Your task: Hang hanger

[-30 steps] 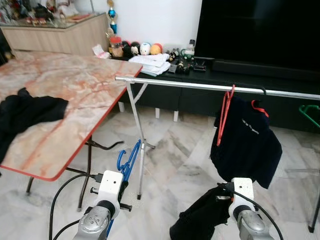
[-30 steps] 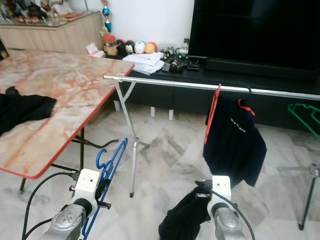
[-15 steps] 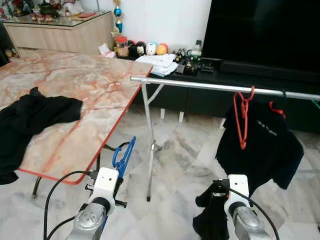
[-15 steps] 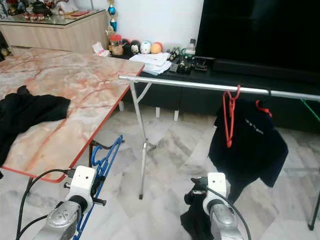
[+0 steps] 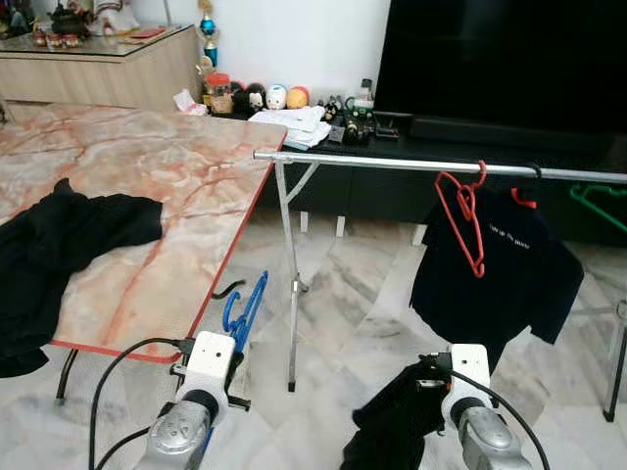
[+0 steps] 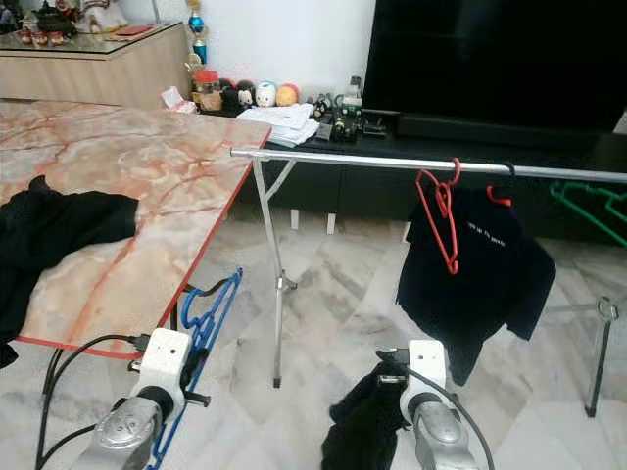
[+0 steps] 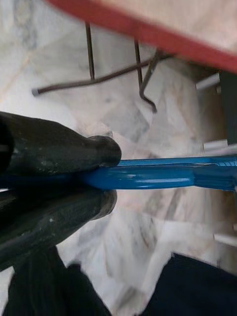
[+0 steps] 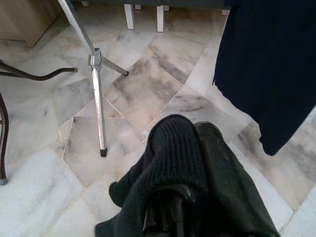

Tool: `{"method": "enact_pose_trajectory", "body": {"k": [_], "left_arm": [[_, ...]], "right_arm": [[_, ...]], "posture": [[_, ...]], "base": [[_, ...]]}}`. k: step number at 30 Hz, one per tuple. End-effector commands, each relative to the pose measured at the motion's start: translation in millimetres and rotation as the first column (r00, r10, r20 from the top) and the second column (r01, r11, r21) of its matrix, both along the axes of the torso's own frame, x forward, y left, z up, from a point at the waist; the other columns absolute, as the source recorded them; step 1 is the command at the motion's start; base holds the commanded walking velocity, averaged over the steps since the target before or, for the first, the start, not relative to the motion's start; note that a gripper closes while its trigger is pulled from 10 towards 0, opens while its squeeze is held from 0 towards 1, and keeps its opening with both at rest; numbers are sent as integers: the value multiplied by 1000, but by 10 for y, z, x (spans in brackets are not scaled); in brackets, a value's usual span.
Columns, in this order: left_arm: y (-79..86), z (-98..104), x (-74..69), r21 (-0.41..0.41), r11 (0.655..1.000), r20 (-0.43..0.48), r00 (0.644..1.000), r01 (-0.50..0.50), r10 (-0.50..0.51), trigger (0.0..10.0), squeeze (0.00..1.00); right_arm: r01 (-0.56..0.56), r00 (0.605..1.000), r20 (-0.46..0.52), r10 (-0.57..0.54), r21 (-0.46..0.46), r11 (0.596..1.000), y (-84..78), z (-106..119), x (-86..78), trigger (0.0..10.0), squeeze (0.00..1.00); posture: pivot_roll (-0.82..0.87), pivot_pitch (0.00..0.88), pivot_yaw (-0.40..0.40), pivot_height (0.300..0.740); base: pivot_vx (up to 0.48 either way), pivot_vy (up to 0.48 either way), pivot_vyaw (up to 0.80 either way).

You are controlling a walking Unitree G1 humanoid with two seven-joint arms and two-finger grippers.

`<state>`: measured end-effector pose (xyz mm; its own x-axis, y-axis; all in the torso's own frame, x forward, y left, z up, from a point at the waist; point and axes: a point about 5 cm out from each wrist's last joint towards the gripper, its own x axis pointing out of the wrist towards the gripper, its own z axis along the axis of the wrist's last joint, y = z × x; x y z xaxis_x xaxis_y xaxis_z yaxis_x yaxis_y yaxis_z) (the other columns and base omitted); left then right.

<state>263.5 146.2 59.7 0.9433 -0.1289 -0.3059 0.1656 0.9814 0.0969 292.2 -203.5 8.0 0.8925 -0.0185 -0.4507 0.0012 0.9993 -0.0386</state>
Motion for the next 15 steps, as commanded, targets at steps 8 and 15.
{"method": "enact_pose_trajectory", "body": {"k": [8, 15], "left_arm": [[41, 17, -13, 2, 1000, 13, 1000, -7, 7, 10000, 0], [112, 52, -70, 15, 1000, 20, 1000, -16, 16, 10000, 0]], "right_arm": [[-9, 1000, 24, 9, -2, 1000, 24, 61, 60, 10000, 0], [-21, 1000, 22, 21, 4, 1000, 83, 46, 57, 10000, 0]], "posture": [[117, 0, -12, 740], [142, 0, -5, 740]], "base": [[0, 0, 0], [0, 0, 0]]}}
